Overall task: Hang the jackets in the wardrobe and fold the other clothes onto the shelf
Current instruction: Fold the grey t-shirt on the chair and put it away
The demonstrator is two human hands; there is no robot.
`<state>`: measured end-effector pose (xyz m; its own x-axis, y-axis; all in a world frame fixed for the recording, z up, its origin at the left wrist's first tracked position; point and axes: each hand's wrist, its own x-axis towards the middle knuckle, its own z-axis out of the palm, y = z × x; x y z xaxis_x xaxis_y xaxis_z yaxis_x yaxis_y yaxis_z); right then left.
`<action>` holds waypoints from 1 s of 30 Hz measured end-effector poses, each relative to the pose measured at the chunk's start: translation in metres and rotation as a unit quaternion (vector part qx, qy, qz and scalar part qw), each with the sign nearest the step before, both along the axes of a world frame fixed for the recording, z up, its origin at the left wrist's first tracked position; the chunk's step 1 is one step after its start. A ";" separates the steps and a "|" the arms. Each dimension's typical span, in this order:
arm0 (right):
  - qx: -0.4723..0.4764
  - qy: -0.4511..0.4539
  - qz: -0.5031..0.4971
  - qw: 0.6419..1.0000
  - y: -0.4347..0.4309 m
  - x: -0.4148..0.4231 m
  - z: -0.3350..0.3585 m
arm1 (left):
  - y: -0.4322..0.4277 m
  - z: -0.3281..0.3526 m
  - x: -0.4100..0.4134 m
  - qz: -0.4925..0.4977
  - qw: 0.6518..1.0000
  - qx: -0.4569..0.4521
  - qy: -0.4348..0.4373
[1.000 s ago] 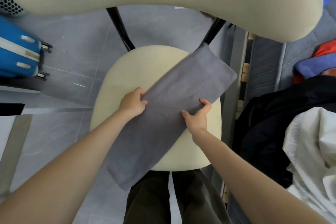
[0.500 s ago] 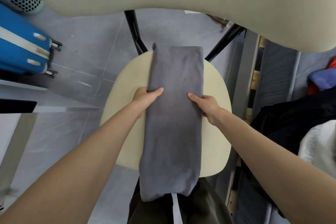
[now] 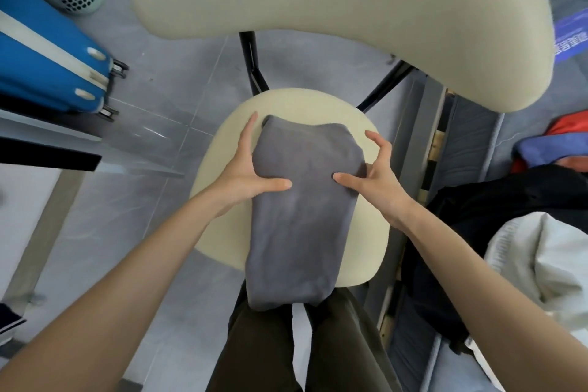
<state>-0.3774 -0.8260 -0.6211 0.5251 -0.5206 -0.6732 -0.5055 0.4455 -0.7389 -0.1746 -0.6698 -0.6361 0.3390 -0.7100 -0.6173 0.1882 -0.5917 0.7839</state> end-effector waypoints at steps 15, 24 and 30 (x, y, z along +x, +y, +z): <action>-0.339 0.102 0.309 0.883 0.015 -0.015 0.090 | 0.028 0.099 0.000 -0.136 0.913 0.052 -0.381; -0.435 -0.043 0.211 0.875 -0.028 0.009 0.193 | 0.008 0.192 0.026 -0.097 0.894 -0.135 -0.415; -0.382 -0.028 0.269 0.883 -0.025 -0.015 0.192 | 0.012 0.181 0.010 -0.207 0.863 -0.160 -0.433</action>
